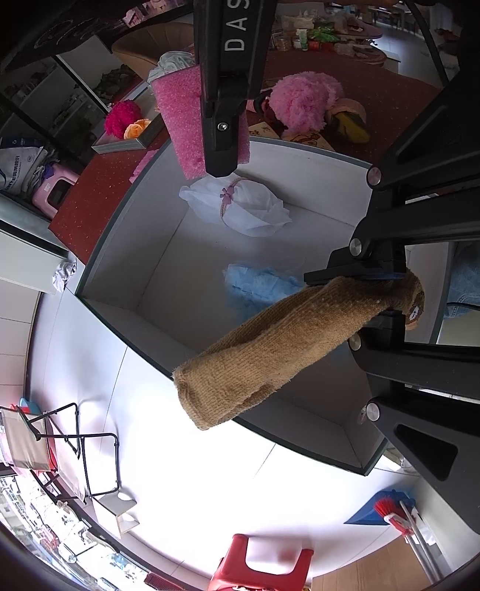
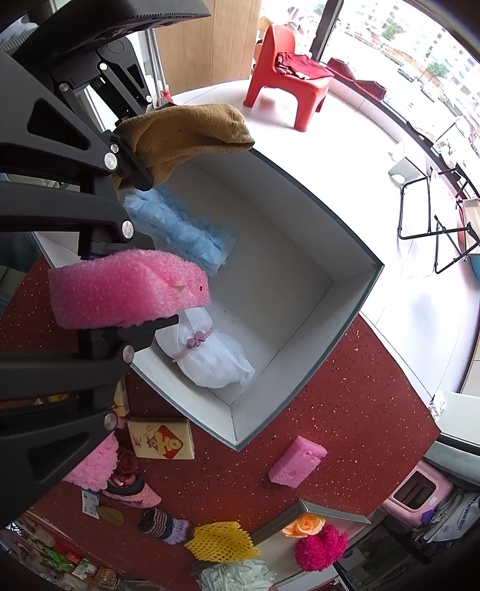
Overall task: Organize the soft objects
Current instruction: 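Open left tool to drop tan sock while right tool drops pink sponge in box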
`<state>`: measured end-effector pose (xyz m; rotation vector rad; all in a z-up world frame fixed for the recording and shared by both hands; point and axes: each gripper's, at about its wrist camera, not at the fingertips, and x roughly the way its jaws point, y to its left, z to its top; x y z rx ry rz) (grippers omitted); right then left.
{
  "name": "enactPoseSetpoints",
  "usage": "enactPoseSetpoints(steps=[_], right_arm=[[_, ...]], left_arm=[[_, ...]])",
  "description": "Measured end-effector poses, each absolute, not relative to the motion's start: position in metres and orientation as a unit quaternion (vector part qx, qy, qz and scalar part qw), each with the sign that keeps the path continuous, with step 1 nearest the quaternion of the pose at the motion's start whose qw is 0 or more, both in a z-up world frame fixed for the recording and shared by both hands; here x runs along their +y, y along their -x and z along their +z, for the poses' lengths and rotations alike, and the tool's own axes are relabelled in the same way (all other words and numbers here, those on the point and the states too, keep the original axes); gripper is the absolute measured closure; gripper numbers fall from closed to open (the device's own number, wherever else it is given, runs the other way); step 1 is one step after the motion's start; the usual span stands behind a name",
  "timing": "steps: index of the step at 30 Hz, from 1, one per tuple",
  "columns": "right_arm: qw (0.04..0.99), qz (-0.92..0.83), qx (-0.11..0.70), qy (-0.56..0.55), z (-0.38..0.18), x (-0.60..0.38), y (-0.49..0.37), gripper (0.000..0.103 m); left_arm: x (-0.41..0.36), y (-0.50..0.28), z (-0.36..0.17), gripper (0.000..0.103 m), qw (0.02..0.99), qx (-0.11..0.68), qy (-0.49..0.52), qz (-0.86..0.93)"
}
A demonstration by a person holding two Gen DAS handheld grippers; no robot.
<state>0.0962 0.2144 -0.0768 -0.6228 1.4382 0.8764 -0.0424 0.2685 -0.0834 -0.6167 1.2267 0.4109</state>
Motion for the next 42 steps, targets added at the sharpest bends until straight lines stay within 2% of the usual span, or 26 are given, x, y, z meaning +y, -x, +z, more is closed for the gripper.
enactPoseSetpoints(steps=[15, 17, 18, 19, 20, 21, 22, 23, 25, 27, 30, 33, 42], right_arm=[[0.619, 0.375, 0.635, 0.269, -0.097, 0.22, -0.097, 0.079], [0.62, 0.375, 0.634, 0.268, -0.098, 0.22, -0.097, 0.079], [0.621, 0.374, 0.634, 0.269, -0.099, 0.22, -0.097, 0.078], [0.622, 0.372, 0.634, 0.269, -0.099, 0.219, -0.097, 0.073], [0.625, 0.369, 0.632, 0.27, -0.098, 0.219, -0.098, 0.057], [0.63, 0.366, 0.629, 0.27, -0.096, 0.217, -0.098, 0.046], [0.638, 0.364, 0.623, 0.268, -0.094, 0.215, -0.098, 0.025], [0.645, 0.364, 0.617, 0.266, -0.091, 0.214, -0.099, 0.017], [0.653, 0.366, 0.61, 0.259, -0.086, 0.209, -0.099, 0.014], [0.664, 0.366, 0.604, 0.247, -0.081, 0.203, -0.099, 0.0], [0.683, 0.368, 0.591, 0.22, -0.075, 0.188, -0.101, 0.0], [0.694, 0.363, 0.588, 0.202, -0.076, 0.171, -0.1, 0.0], [0.688, 0.328, 0.627, 0.163, -0.091, 0.128, -0.1, 0.0]], left_arm=[[0.267, 0.039, -0.096, 0.092, 0.748, 0.571, 0.285, 0.182], [0.266, 0.038, -0.097, 0.071, 0.748, 0.573, 0.282, 0.182], [0.266, 0.038, -0.099, 0.028, 0.746, 0.577, 0.279, 0.182], [0.265, 0.038, -0.101, 0.002, 0.742, 0.582, 0.277, 0.182], [0.265, 0.038, -0.103, 0.001, 0.74, 0.587, 0.274, 0.181], [0.264, 0.039, -0.102, 0.001, 0.745, 0.582, 0.27, 0.186], [0.261, 0.039, -0.102, 0.001, 0.749, 0.58, 0.262, 0.186], [0.258, 0.039, -0.103, 0.001, 0.75, 0.582, 0.256, 0.183], [0.255, 0.039, -0.105, 0.001, 0.751, 0.582, 0.25, 0.188], [0.252, 0.039, -0.11, 0.001, 0.745, 0.587, 0.255, 0.188], [0.251, 0.037, -0.12, 0.001, 0.732, 0.596, 0.266, 0.195], [0.249, 0.041, -0.122, 0.001, 0.743, 0.572, 0.294, 0.185], [0.233, 0.044, -0.121, 0.001, 0.764, 0.538, 0.295, 0.199]])
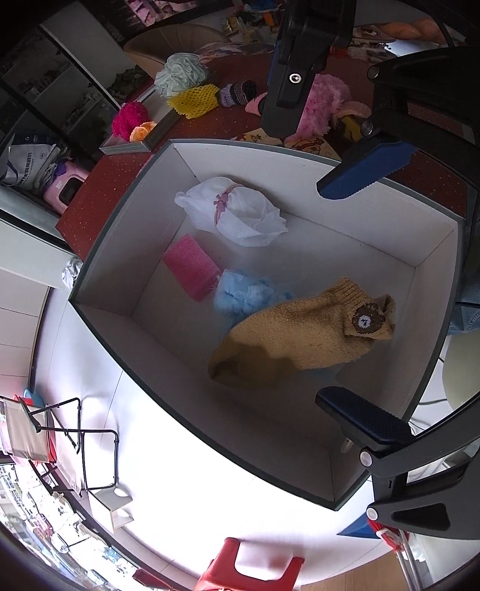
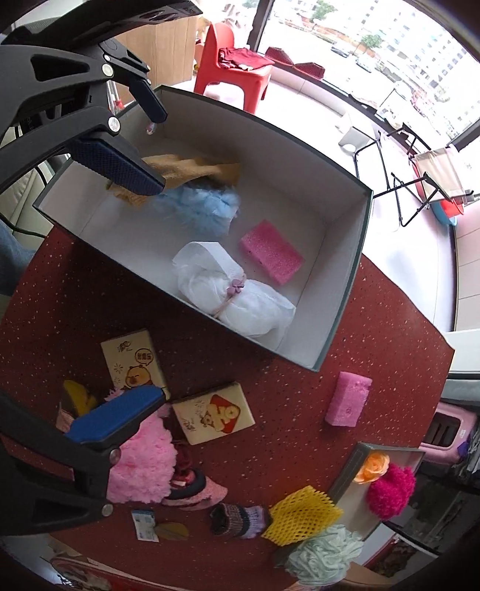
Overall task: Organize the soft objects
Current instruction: 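Open left tool to drop tan sock while right tool drops pink sponge in box, then move both tools back toward the items on the table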
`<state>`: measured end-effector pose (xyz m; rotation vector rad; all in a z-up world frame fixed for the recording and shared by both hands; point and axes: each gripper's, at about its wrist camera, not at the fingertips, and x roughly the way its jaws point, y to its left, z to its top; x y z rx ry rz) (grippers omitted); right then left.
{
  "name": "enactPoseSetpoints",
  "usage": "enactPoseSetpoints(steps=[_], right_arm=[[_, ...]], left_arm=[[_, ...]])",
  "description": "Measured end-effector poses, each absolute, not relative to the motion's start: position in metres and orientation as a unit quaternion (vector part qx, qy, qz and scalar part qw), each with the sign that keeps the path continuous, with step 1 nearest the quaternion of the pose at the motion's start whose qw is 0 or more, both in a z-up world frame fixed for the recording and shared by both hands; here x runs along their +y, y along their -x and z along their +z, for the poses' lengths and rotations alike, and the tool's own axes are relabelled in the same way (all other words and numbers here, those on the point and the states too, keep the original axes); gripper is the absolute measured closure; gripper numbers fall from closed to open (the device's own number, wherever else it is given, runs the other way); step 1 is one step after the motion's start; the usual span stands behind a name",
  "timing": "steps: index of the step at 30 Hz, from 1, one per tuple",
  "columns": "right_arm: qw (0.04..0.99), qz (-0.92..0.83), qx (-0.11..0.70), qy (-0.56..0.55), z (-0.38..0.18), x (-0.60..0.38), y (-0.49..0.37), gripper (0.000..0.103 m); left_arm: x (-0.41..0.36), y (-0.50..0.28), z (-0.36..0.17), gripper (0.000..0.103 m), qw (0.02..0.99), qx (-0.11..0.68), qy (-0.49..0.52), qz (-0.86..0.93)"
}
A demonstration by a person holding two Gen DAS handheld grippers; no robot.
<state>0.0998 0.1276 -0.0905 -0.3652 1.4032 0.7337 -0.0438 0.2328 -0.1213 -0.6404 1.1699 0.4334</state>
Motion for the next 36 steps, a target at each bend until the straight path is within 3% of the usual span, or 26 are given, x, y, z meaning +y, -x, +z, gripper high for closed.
enactPoseSetpoints(steps=[21, 36], right_arm=[[0.703, 0.227, 0.665, 0.114, -0.117, 0.03, -0.114, 0.0], [0.639, 0.121, 0.757, 0.068, -0.197, -0.068, -0.127, 0.0]], left_arm=[[0.191, 0.033, -0.11, 0.001, 0.76, 0.566, 0.258, 0.186], [0.136, 0.006, -0.107, 0.001, 0.758, 0.595, 0.216, 0.155]])
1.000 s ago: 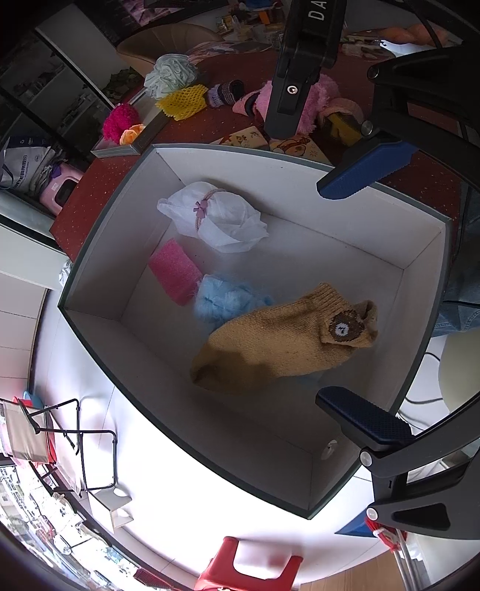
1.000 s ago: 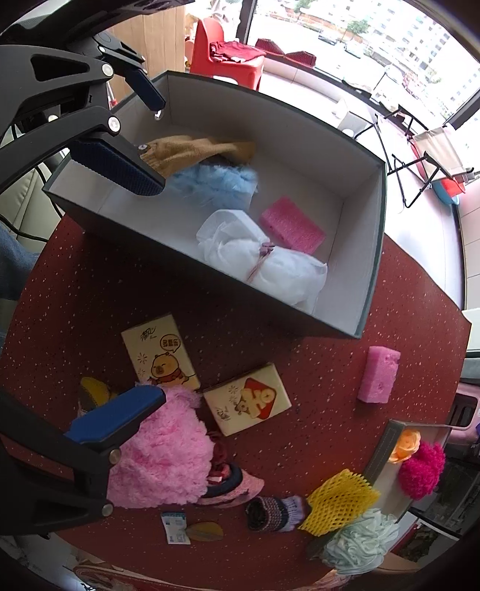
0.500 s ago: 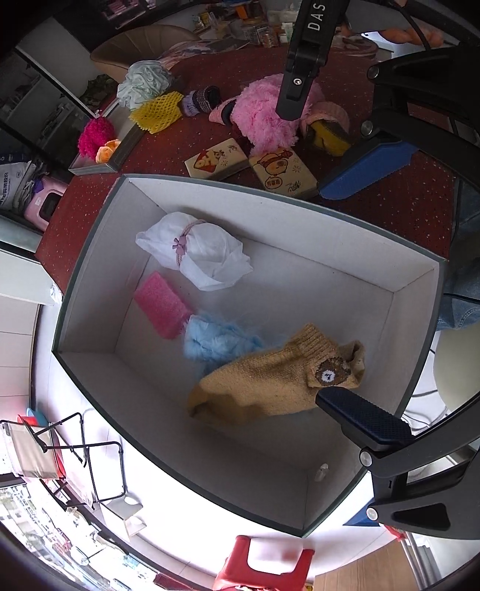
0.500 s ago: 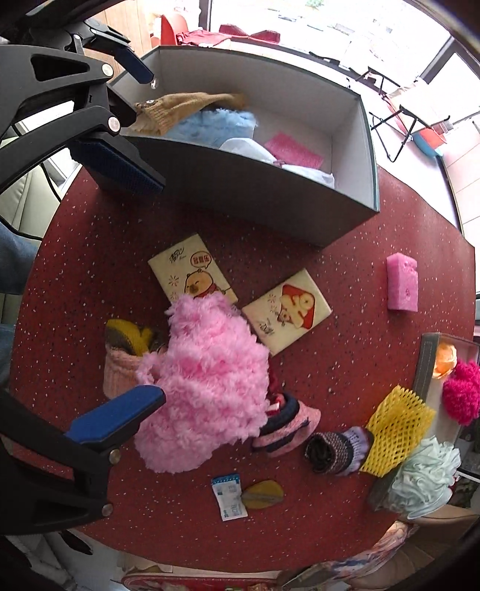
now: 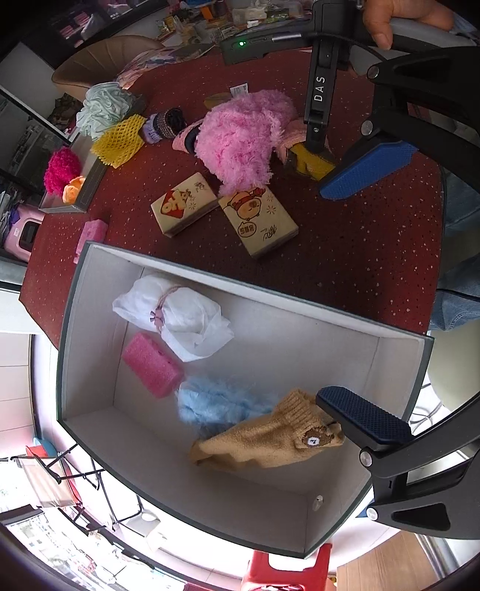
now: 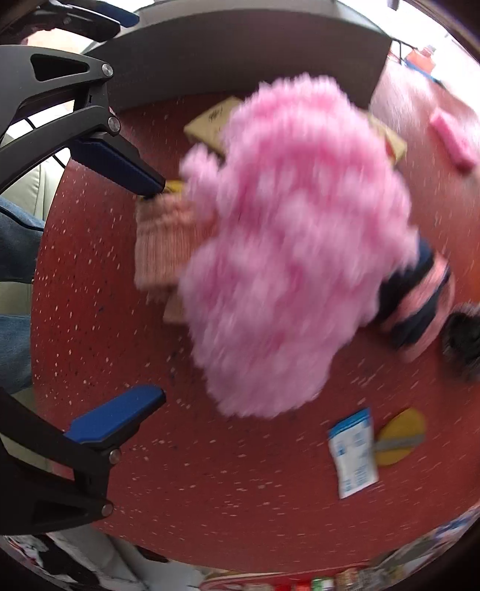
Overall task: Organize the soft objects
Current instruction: 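Move both tools back toward the items on the table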
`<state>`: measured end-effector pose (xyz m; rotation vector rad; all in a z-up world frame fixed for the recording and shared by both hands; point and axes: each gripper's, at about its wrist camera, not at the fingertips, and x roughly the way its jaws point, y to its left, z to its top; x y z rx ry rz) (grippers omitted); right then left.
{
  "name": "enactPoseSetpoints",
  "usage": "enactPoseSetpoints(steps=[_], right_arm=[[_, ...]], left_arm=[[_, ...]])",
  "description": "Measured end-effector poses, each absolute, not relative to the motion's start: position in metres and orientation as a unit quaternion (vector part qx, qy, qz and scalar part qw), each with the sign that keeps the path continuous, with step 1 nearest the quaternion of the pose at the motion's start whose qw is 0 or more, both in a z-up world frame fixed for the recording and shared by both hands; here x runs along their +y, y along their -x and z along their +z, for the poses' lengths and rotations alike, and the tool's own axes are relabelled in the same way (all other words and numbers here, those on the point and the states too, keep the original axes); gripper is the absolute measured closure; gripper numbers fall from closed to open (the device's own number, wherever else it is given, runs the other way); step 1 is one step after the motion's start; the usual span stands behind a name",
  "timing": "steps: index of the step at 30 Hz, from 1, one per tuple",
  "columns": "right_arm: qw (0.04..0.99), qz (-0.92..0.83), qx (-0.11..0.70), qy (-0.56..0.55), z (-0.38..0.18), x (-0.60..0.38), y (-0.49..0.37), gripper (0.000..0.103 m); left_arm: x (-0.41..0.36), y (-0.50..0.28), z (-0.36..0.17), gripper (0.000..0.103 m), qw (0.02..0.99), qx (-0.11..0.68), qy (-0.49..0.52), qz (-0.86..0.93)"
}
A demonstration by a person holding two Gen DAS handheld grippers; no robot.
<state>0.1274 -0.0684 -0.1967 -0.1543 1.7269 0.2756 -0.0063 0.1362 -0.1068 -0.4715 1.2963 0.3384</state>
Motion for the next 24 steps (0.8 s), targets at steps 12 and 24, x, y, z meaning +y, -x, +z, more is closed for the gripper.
enactPoseSetpoints(steps=[12, 24], right_arm=[[0.627, 0.061, 0.776, -0.005, -0.204, -0.153, -0.12, 0.0], [0.65, 0.07, 0.747, -0.119, -0.172, -0.193, -0.117, 0.0]], left_arm=[[0.126, 0.005, -0.095, 0.001, 0.745, 0.613, 0.213, 0.152], [0.071, -0.041, -0.089, 0.001, 0.751, 0.638, 0.145, 0.089]])
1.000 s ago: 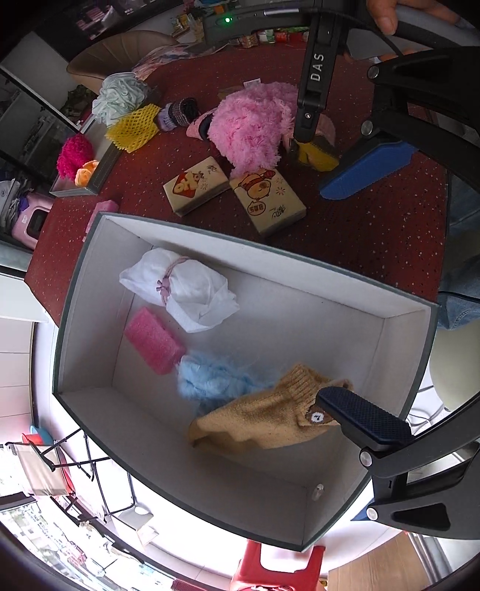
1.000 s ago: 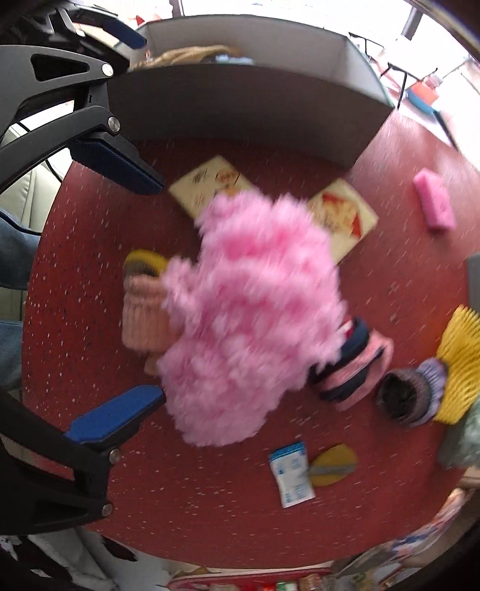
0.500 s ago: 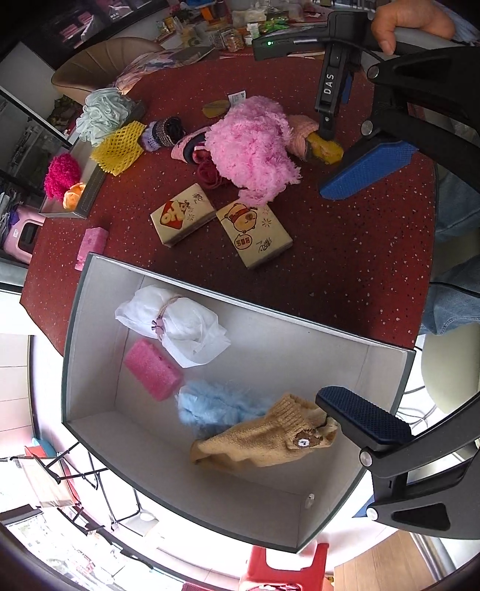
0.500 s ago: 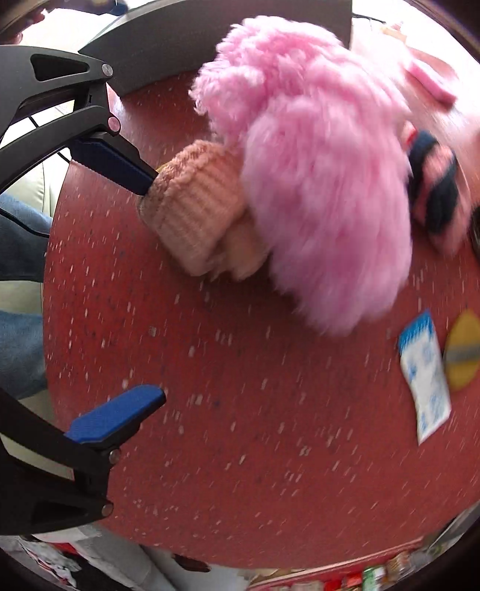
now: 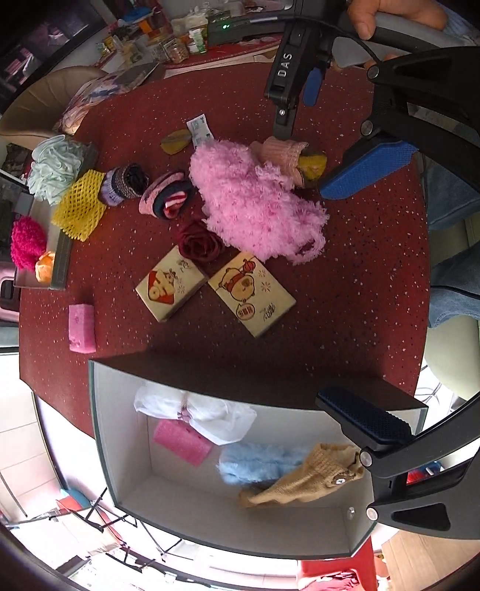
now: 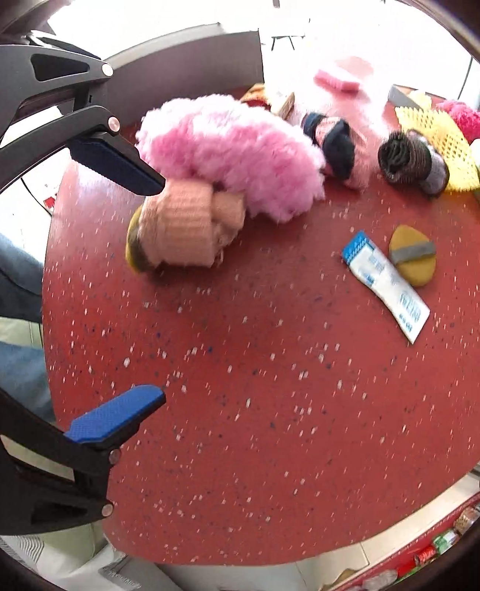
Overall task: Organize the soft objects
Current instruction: 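Move both tools back toward the items on the table, then grasp the cartoon tissue pack with left tool while right tool grasps pink knit hat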
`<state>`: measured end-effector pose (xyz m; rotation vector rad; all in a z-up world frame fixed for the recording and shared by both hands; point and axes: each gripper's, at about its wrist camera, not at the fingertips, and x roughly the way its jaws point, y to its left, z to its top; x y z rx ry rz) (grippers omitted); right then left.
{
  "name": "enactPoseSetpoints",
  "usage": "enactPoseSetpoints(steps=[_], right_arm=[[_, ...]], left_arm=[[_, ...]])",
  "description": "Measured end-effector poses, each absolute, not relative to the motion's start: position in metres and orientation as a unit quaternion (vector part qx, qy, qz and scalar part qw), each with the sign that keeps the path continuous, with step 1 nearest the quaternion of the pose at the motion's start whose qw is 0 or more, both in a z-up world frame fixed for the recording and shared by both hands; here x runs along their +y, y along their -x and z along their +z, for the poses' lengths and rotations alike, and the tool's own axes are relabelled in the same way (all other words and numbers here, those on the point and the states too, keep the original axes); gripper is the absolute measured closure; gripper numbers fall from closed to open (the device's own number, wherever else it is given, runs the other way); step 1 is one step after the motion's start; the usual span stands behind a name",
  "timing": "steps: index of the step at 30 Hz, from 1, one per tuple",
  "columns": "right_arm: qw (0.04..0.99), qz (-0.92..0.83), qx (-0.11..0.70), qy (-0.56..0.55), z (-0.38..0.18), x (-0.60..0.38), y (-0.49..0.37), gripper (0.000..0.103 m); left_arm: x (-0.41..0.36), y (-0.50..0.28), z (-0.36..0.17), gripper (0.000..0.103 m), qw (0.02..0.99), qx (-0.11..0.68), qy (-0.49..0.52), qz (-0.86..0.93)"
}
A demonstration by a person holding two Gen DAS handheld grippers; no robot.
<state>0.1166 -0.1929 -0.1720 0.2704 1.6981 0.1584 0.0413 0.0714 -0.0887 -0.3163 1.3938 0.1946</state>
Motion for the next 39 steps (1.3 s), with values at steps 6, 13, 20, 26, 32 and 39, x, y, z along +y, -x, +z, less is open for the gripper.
enactPoseSetpoints(steps=[6, 13, 20, 26, 32, 39], right_arm=[[0.642, 0.082, 0.754, -0.11, -0.19, -0.155, -0.132, 0.0], [0.637, 0.054, 0.766, -0.063, -0.206, -0.156, -0.124, 0.0], [0.652, -0.011, 0.757, -0.036, -0.201, -0.229, -0.114, 0.0], [0.652, -0.015, 0.757, -0.053, -0.196, -0.26, -0.116, 0.0], [0.652, 0.002, 0.756, -0.059, -0.211, -0.296, -0.112, 0.0], [0.655, 0.014, 0.753, -0.053, -0.207, -0.268, -0.116, 0.0]], left_arm=[[0.057, -0.057, -0.09, 0.001, 0.748, 0.648, 0.125, 0.079], [0.028, -0.095, -0.107, 0.001, 0.747, 0.657, 0.095, 0.045], [-0.039, -0.138, -0.138, 0.001, 0.754, 0.656, 0.005, -0.024], [-0.065, -0.139, -0.143, 0.001, 0.76, 0.649, -0.023, -0.02], [0.017, -0.127, -0.14, 0.001, 0.737, 0.642, 0.172, 0.121], [0.073, -0.119, -0.17, 0.001, 0.67, 0.636, 0.28, 0.26]])
